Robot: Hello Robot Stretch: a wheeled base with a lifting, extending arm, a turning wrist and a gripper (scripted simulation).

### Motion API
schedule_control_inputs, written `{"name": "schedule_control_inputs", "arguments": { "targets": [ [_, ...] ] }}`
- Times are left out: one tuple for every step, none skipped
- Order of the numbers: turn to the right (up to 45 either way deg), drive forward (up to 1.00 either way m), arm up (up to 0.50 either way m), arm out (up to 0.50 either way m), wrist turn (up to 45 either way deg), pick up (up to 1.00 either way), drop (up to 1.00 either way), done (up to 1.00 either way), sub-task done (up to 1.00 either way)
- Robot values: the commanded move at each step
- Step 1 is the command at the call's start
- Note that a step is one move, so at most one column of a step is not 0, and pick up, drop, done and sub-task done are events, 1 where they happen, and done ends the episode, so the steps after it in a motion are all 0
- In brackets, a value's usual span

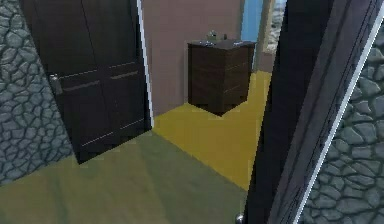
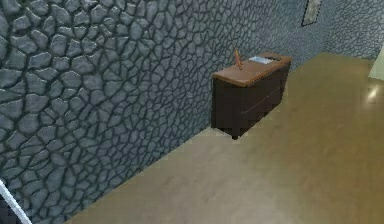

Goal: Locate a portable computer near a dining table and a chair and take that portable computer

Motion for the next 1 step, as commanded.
{"name": "schedule_control_inputs", "arguments": {
  "targets": [
    [3.0,0.00,0.00,0.00,0.0,0.00,0.00,0.00,0.00]
  ]
}}
